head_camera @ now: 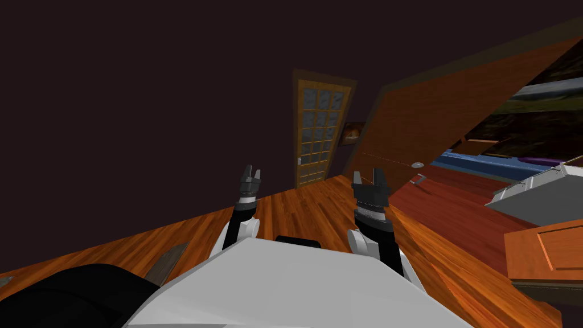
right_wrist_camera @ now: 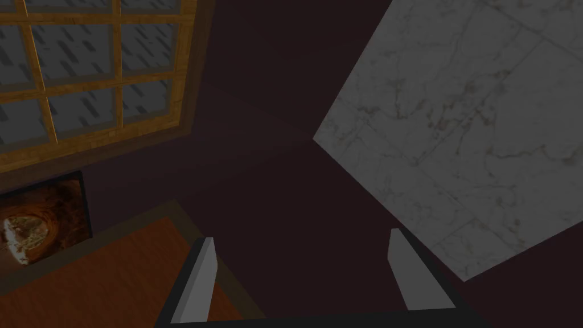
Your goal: Pull the door open
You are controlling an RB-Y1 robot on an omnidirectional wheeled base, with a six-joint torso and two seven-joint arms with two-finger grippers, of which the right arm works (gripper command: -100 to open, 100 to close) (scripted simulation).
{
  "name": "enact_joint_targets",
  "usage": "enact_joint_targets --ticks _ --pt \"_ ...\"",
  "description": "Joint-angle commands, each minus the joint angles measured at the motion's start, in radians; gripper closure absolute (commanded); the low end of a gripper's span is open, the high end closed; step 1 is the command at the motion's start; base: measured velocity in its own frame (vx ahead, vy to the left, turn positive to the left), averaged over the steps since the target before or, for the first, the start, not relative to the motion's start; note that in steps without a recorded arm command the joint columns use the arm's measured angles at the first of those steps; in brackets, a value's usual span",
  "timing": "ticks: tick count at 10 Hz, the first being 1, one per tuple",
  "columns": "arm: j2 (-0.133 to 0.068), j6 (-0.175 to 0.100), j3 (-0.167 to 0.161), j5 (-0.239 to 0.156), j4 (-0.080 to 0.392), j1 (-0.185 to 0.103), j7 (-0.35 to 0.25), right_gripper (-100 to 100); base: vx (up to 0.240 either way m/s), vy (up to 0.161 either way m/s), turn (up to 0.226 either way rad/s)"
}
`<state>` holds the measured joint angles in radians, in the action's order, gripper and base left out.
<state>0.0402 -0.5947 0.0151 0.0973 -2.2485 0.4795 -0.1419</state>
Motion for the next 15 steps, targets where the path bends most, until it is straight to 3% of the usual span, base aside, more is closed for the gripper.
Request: enact_joint_targets --ticks 1,4,7,15 --pt "-0.014 -0.006 0.007 0.009 0.033 -0.011 0.032 -100 0.083 0.037 0.054" --pt "-0.029 -0.013 0.015 0.019 0.074 -0.024 0.07 -100 0.101 -0.003 0.051" --pt "-0.051 -0.025 0.03 0.037 0.145 -0.046 0.138 -100 0.098 0.002 0.06" --pt "-0.085 -0.052 0.062 0.075 0.296 -0.095 0.282 -100 0.094 -0.002 0.053"
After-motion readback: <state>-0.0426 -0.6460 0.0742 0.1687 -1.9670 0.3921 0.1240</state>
